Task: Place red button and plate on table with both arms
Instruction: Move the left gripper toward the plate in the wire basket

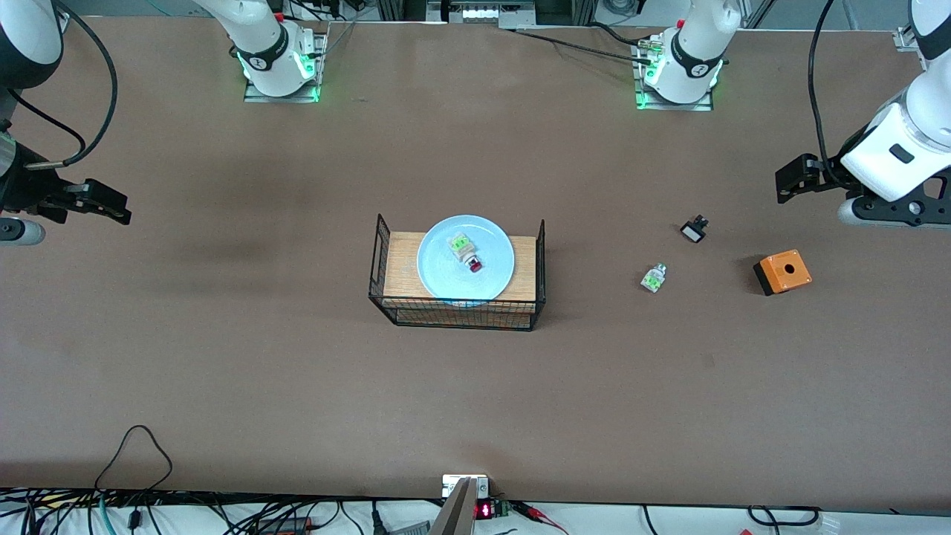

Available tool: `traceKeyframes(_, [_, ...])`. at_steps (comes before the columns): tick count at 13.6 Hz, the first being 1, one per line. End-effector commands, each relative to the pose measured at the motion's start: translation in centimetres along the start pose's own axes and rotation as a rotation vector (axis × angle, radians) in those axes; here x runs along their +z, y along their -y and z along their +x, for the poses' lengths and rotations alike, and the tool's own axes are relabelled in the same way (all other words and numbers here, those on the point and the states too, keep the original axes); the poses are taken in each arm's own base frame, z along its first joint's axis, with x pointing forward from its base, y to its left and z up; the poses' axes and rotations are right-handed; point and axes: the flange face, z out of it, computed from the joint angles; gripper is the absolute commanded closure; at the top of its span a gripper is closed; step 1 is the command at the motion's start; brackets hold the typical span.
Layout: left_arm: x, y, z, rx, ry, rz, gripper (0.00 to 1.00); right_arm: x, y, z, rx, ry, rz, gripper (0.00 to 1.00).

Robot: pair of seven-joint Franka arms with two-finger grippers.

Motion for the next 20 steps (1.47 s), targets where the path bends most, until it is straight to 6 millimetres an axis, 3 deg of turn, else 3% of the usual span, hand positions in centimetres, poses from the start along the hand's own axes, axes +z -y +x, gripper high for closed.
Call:
traceKeyframes(1, [-0.2,-3.1,0.0,-0.015,0.016,-0.011,0.00,-0.4,0.1,-0.5,0.006,-0.006,-0.004,0.00])
traceKeyframes(2, [-0.1,-3.9,-0.1,-0.056,0.020,-0.011,0.00,-0.4,0.1,-0.6,0.006,-0.005,-0.003,0.00])
traceKeyframes(7, [1.0,-12.1,-0.4,-0.217,0.059,-0.076,0.00,-0.4,0.1,-0.5,0.008,-0.006,-0.004,0.00])
traceKeyframes(11, [1.9,-14.2,0.3,-0.237,0.058,-0.120,0.00,-0.3,0.1,-0.5,0.008,-0.005,-0.004,0.00])
traceKeyframes(15, [3.2,-20.9,0.3,-0.299,0.057,-0.130,0.00,-0.3,0.1,-0.5,0.008,-0.005,-0.004,0.00])
traceKeyframes(20, [4.1,-28.2,2.2,-0.365,0.026,-0.168,0.00,-0.3,-0.1,-0.4,0.011,-0.006,-0.003,0.00])
